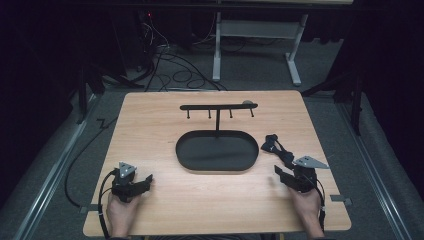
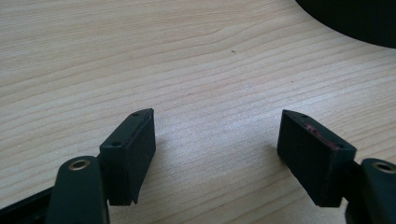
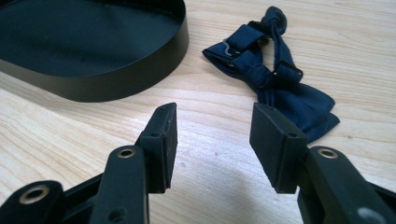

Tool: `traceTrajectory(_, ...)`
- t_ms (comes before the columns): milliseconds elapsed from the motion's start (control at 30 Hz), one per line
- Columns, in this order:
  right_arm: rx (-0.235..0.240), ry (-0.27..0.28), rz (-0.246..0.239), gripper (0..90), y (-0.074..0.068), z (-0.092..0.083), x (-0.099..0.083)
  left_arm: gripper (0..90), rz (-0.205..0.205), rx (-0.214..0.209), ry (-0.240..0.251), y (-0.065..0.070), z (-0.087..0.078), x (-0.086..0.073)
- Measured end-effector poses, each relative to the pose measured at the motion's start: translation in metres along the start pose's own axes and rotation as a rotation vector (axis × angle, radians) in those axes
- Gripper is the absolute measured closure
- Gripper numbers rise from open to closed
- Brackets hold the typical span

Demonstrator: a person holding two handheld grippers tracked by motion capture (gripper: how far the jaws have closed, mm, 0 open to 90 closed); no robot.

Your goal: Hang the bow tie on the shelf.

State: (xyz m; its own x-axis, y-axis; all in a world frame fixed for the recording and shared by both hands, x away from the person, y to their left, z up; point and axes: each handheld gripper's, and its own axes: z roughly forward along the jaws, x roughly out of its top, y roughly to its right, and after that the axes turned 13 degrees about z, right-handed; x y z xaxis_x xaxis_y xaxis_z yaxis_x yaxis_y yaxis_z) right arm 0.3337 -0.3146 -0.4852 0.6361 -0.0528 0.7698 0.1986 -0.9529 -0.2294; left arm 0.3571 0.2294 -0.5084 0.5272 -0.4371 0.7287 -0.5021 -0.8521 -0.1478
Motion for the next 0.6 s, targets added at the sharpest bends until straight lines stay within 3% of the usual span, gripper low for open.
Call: traceTrajectory(600, -0.027, 0.033, 0.054, 56.3, 0.013, -0.008, 0.022, 28.4, 0.0, 0.0, 0.0, 0.0, 0.0, 0.0)
